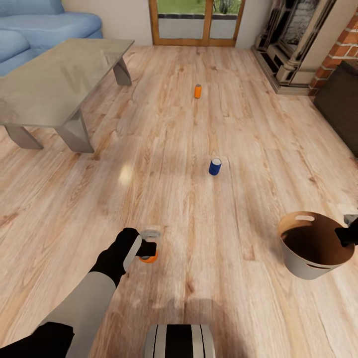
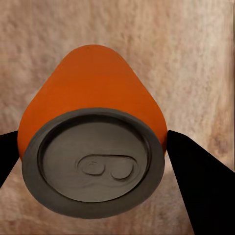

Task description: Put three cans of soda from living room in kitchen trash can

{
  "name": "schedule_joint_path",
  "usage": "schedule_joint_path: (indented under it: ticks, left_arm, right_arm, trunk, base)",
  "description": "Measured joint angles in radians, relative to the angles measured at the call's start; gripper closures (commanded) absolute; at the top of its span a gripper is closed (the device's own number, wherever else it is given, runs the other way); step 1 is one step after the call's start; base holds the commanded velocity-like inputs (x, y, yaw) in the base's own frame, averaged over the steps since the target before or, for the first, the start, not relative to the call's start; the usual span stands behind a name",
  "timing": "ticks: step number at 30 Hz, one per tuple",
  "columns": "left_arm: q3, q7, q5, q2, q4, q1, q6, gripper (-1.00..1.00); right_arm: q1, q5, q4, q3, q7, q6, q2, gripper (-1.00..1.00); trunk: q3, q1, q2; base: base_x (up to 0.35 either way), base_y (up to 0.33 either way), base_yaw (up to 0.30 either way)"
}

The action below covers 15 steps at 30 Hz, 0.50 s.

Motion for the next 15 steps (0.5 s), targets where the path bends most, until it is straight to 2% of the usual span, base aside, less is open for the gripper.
schedule_joint_path:
  ticks: [5,8,13,15]
  left_arm:
    - [0.0,-0.006,-0.002,0.001,0.002,-0.003,0.021,1.0]
    - [-0.001,-0.007,-0.002,-0.001,-0.011,-0.018,0.093,1.0]
    - [-0.002,-0.009,-0.006,0.007,0.019,-0.123,0.105,1.0]
    - [-0.002,-0.012,-0.011,0.025,0.067,-0.174,0.105,1.0]
  right_arm:
    - [0.0,0.002,0.0,0.0,0.001,0.0,-0.002,1.0]
    - [-0.001,0.005,0.0,0.001,0.008,-0.001,-0.002,1.0]
    - [-0.001,0.0,0.0,0.002,0.021,0.0,-0.003,1.0]
    - [-0.001,0.003,0.0,0.02,0.031,0.0,-0.003,1.0]
  trunk:
    - [0.019,-0.002,0.001]
    - [0.031,-0.004,0.002]
    - [0.05,-0.006,0.003]
    - [0.058,-0.007,0.003]
  base:
    - [0.0,0.0,0.0]
    - [0.0,0.0,0.0]
    - [0.0,0.0,0.0]
    - [0.0,0.0,0.0]
